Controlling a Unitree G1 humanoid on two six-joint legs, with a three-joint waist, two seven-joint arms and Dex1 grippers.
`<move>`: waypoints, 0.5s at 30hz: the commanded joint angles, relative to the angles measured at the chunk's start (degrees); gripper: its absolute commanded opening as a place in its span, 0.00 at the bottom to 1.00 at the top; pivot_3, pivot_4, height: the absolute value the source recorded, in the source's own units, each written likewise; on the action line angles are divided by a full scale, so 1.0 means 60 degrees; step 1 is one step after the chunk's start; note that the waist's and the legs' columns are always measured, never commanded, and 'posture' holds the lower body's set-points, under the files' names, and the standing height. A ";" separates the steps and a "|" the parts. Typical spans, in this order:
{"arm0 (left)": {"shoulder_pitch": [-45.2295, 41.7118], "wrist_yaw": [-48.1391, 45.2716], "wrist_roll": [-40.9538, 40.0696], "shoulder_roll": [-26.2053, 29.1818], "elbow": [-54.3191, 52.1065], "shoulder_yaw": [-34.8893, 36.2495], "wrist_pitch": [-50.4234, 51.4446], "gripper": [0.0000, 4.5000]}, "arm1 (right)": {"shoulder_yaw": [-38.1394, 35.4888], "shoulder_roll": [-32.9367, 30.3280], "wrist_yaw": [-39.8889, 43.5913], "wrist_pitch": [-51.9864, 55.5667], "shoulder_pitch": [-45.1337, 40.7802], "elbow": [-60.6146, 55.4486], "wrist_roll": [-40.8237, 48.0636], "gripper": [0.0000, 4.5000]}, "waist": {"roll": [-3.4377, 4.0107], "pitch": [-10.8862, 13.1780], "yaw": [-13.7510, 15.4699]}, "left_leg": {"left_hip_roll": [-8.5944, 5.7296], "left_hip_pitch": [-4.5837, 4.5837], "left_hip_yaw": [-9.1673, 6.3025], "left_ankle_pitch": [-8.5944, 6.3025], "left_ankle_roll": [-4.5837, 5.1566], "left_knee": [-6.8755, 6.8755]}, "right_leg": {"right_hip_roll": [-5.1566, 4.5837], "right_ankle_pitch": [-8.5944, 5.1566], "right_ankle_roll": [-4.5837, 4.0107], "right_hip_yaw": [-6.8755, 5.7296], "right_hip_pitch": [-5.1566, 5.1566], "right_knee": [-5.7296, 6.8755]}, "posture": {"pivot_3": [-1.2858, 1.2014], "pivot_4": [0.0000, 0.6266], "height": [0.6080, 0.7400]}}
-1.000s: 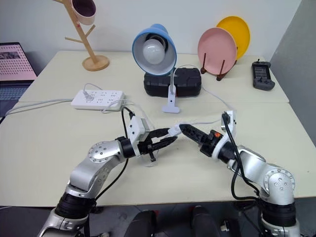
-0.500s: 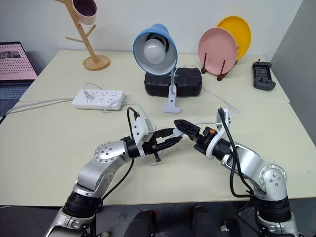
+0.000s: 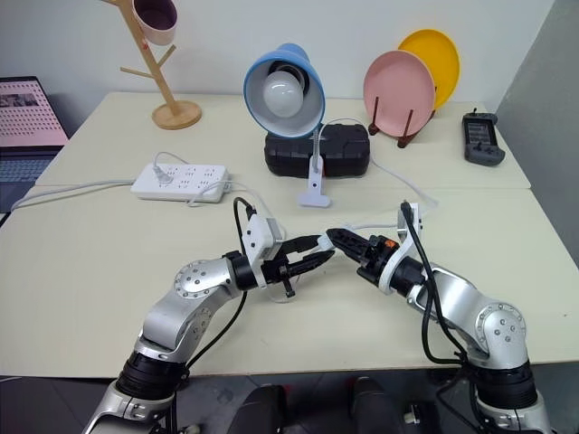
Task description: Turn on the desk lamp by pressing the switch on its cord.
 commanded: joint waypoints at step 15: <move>0.0059 0.0015 -0.0147 -0.0077 -0.0613 0.0091 0.0017 0.23 | 0.0208 -0.0316 0.0552 0.0132 -0.0306 0.0030 -0.0556 0.12 | 0.0001 -0.0001 0.0000 | 0.0000 0.0000 -0.0002 0.0000 0.0000 0.0002 | 0.0001 0.0000 0.0000 0.0000 0.0000 0.0002 | 0.52 0.24 1.00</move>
